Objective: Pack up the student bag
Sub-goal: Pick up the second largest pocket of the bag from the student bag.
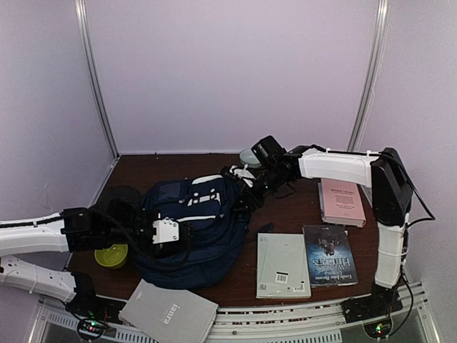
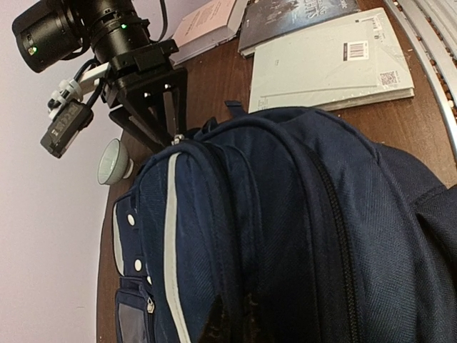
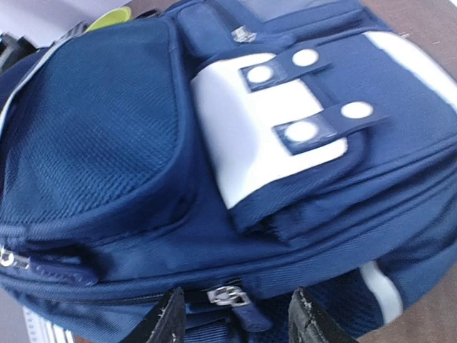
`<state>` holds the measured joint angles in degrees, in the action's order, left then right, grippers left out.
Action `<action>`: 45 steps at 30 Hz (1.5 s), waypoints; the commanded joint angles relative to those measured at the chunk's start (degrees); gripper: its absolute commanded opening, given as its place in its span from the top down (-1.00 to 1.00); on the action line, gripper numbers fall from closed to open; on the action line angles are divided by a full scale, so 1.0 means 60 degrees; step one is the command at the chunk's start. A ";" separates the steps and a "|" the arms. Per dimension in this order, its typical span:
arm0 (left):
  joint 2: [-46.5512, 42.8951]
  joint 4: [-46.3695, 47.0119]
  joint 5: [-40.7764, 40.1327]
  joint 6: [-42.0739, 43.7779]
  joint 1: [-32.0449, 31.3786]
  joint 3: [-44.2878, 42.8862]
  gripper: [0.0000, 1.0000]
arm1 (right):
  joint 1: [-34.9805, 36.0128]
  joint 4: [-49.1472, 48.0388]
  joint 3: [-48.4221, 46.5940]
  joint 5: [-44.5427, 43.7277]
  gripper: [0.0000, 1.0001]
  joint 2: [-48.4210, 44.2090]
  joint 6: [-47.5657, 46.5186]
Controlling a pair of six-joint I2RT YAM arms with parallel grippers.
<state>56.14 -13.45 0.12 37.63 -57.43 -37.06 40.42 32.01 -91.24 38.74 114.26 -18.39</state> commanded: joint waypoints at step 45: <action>0.1072 0.0562 -0.0964 -0.2047 0.0118 -0.1201 1.00 | 0.0747 0.0547 0.1652 -0.2386 1.00 -0.1719 0.0793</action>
<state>61.69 -15.29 -1.74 30.72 -57.80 -40.91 42.68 32.91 -82.87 29.56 107.90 -15.49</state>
